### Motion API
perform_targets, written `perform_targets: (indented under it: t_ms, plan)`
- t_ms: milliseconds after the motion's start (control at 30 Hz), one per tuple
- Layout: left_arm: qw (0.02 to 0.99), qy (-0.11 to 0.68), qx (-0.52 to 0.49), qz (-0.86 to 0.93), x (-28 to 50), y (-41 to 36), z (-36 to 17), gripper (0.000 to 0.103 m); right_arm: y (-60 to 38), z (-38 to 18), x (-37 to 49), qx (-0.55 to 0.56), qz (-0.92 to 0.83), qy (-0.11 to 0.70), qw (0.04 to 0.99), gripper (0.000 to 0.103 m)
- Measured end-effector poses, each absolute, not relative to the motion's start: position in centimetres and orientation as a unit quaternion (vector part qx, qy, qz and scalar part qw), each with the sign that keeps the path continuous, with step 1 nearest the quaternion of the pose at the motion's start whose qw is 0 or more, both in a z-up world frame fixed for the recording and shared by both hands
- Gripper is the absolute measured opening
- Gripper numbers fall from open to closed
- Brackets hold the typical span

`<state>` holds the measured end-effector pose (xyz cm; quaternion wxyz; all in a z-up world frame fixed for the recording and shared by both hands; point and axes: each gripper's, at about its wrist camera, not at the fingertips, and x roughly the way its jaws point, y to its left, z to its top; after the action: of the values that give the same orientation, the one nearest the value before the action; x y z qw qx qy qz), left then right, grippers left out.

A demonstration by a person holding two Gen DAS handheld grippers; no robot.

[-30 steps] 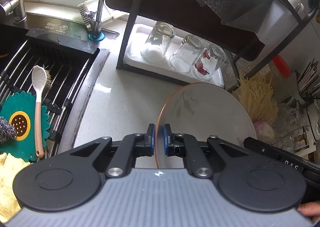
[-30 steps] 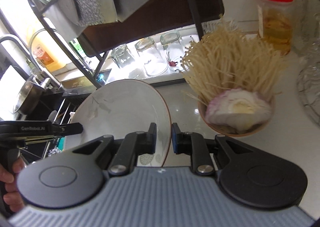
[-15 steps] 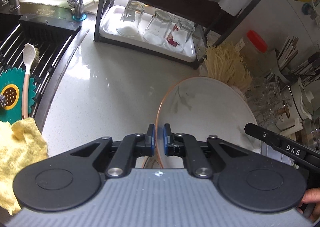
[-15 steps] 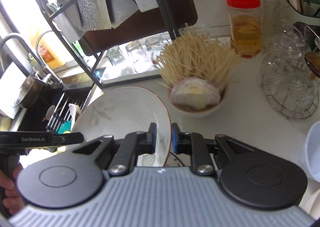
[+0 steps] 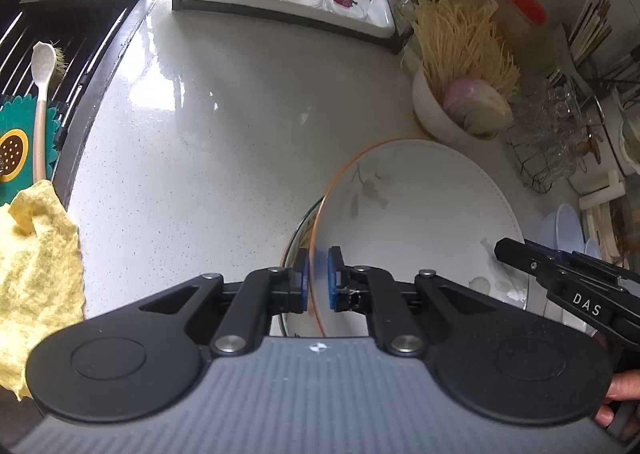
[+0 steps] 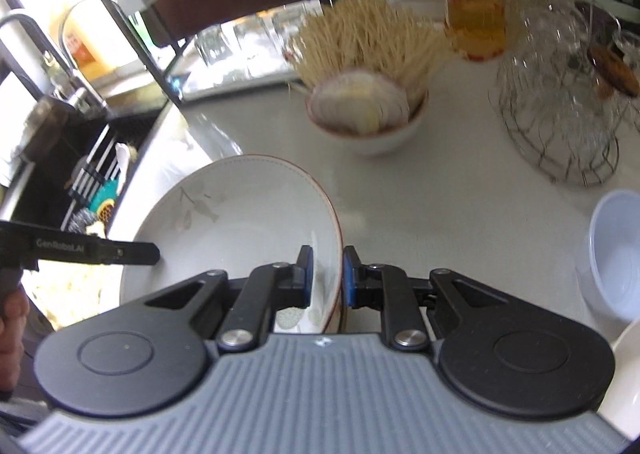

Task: Organize plates and bowls
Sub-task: 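Carry the leaf-print plate with the left gripper onto the floral plate, then open the left gripper and withdraw from the stacked plates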

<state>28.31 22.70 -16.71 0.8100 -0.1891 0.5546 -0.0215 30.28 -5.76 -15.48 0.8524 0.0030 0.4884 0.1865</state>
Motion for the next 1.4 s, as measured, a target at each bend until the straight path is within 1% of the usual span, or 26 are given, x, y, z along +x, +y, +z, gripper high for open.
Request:
perform_targets:
  t_ms: [200,433,633,767,867,900,933,1000,1200,1400]
  plan:
    - [0.806,0.574,-0.141,-0.032,28.3,21.8,-17.5,0.011,-5.6,-17.0,29.6,-0.01,0.179,0.501,0.846,0.019]
    - [0.802,0.585,-0.11,-0.045,28.7,21.0,-18.2,0.012,-5.2,-18.0,29.3,-0.025,0.163,0.507,0.846,0.019]
    - [0.804,0.582,-0.107,-0.053,28.7,21.0,-18.3,0.012,-5.1,-18.2,29.3,-0.03,0.156,0.491,0.856,0.018]
    - [0.815,0.566,-0.114,-0.038,27.9,21.2,-17.7,0.012,-5.1,-18.1,29.2,-0.027,0.15,0.485,0.861,0.017]
    - [0.821,0.557,-0.126,-0.025,27.4,21.4,-17.2,0.017,-5.2,-17.5,29.2,-0.023,0.154,0.471,0.868,0.017]
    - [0.825,0.55,-0.126,-0.016,27.1,21.5,-17.0,0.022,-5.3,-17.3,29.3,-0.02,0.156,0.468,0.869,0.018]
    - [0.83,0.545,-0.121,-0.009,26.9,21.4,-16.7,0.035,-5.4,-17.1,29.4,-0.017,0.158,0.467,0.87,0.018]
    - [0.838,0.533,-0.116,-0.004,26.6,21.3,-16.1,0.042,-5.6,-16.8,29.4,-0.014,0.164,0.462,0.871,0.019]
    - [0.864,0.489,-0.117,0.009,24.9,19.8,-13.1,0.042,-6.5,-14.7,28.4,0.0,0.177,0.436,0.882,0.019]
    - [0.894,0.432,-0.115,-0.002,21.7,16.3,-9.3,0.042,-8.6,-10.9,24.7,0.016,0.194,0.379,0.905,0.019]
